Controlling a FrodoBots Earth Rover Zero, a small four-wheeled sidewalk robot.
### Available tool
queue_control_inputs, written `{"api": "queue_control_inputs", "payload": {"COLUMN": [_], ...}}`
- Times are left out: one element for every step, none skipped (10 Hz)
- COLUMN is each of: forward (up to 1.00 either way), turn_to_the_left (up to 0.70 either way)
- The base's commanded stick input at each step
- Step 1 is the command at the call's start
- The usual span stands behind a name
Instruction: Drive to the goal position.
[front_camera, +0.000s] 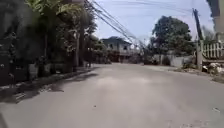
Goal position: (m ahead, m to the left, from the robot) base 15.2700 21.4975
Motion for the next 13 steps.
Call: {"api": "queue_control_inputs", "payload": {"forward": [1.0,1.0,1.0,1.0,1.0,1.0,1.0,1.0,1.0,1.0,1.0,1.0,1.0], "turn_to_the_left": [0.0,0.0,0.0,0.0,0.0,0.0,0.0,0.0,0.0,0.0,0.0,0.0,0.0]}}
